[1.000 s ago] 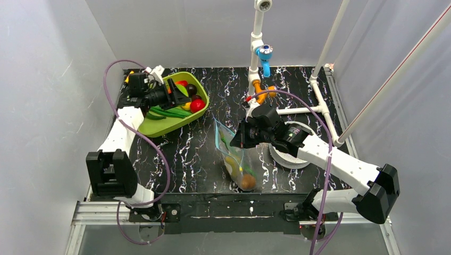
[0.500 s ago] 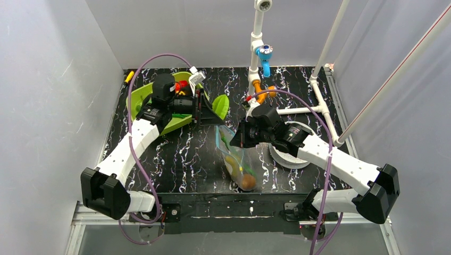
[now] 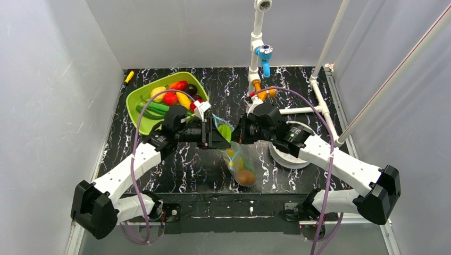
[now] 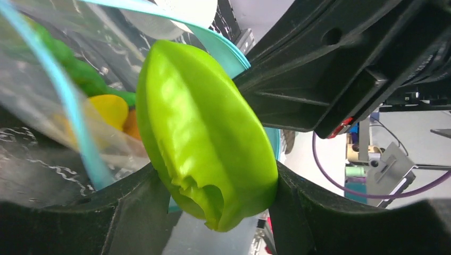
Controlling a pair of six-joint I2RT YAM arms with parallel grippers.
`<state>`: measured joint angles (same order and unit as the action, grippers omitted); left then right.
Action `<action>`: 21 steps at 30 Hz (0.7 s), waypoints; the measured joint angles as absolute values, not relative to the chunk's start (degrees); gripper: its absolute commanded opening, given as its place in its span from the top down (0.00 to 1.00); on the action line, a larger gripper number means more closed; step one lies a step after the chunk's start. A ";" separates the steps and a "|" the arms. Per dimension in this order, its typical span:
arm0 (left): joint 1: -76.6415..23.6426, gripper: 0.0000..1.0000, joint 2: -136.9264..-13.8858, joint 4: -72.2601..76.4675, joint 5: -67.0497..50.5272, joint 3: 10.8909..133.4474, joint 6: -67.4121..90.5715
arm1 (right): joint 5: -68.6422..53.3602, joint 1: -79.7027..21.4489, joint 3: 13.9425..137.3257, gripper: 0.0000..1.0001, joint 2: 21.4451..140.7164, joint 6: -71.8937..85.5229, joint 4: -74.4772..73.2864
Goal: Place the food in the zip-top bag and seal the zipper
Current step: Place the fake fruit in the zipper food storage bag.
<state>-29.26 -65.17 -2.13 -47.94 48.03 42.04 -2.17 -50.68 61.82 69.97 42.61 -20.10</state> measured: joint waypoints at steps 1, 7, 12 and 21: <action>-30.85 0.53 -64.69 -2.00 -46.35 47.27 43.88 | -2.39 -50.72 61.82 0.99 69.97 42.70 -19.57; -35.92 0.41 -63.66 -10.20 -36.56 50.59 48.25 | -2.35 -50.87 60.77 0.99 69.71 42.70 -18.41; -38.33 0.21 -63.29 -19.46 -30.24 56.75 50.43 | -2.42 -51.48 59.11 0.99 68.31 42.70 -16.67; -38.89 0.02 -63.22 -22.79 -27.88 57.10 53.47 | -3.20 -51.88 59.07 0.99 67.13 42.63 -15.90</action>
